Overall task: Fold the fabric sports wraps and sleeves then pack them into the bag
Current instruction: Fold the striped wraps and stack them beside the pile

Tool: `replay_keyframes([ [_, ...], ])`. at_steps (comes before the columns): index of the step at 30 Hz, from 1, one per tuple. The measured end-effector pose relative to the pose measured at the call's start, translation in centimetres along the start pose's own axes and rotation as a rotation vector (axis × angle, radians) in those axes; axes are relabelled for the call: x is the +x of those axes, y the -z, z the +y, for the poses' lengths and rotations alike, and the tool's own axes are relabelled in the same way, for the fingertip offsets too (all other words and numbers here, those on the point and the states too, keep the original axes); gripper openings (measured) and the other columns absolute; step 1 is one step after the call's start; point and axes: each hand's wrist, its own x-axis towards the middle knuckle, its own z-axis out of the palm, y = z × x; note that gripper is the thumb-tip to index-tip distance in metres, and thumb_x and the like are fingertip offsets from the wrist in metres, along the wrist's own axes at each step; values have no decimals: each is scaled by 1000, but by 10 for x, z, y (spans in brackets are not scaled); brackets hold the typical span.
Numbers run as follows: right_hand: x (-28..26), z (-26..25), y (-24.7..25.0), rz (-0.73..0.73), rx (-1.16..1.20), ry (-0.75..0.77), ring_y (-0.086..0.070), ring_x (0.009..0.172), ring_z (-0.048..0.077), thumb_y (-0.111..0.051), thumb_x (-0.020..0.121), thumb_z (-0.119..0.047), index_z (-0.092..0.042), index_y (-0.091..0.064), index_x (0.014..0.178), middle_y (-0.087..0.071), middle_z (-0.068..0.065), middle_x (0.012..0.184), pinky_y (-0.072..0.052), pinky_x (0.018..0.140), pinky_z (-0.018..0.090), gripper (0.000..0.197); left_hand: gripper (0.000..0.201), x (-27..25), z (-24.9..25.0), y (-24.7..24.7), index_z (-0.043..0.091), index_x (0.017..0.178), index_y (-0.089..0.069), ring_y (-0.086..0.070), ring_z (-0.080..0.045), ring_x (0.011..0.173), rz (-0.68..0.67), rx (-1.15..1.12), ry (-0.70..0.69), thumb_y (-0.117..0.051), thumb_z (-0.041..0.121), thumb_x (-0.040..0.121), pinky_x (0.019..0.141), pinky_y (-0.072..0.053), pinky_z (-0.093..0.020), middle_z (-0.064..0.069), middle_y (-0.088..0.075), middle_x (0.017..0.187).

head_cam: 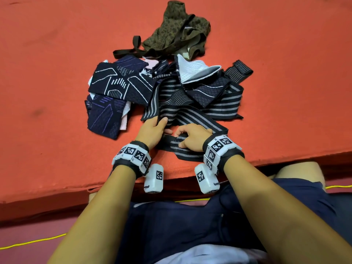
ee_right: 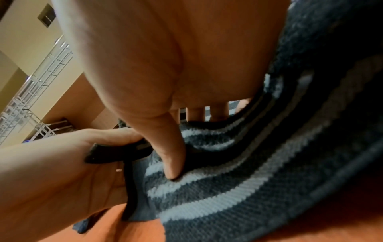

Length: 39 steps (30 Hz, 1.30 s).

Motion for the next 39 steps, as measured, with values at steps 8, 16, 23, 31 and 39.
replay_keyframes([
  [8, -3, -5, 8, -98, 40, 37, -57, 94, 10, -72, 81, -20, -40, -64, 81, -64, -14, 94, -41, 98, 44, 22, 19, -1, 0, -2, 7, 106, -59, -72, -31, 80, 4, -140, 108, -46, 21, 105, 86, -57, -56, -13, -70, 97],
  [16, -5, -8, 15, -141, 122, 96, -53, 78, 4, -71, 84, -4, -27, -66, 88, -60, -9, 86, -41, 67, 21, 24, 19, -5, 2, 1, 6, 108, -58, -74, -26, 80, 4, -152, 104, -45, 21, 106, 81, -60, -46, -22, -69, 105],
  [23, -9, -5, 22, -184, 175, 120, -60, 78, 11, -56, 81, 9, -23, -66, 72, -68, -1, 82, -47, 75, 27, 35, 25, -7, -1, -2, 2, 111, -56, -72, -25, 74, 43, -194, 149, -42, 22, 107, 72, -58, -37, -20, -71, 89],
  [31, -9, 7, 43, 48, 296, 191, -56, 62, -7, -59, 81, 11, -11, -72, 89, -70, 3, 84, -46, 64, 14, 26, 14, -17, 10, -6, 14, 90, -67, -62, -27, 76, 0, -236, 121, -58, 24, 94, 73, -50, -37, -15, -62, 84],
  [39, -5, -4, 39, 197, 510, 219, -67, 76, 30, -46, 83, 11, -19, -53, 110, -72, 21, 92, -54, 70, 35, 41, 15, -30, 13, -3, 4, 104, -68, -69, -17, 78, -22, -260, -30, -68, 1, 89, 71, -59, -31, -7, -74, 92],
])
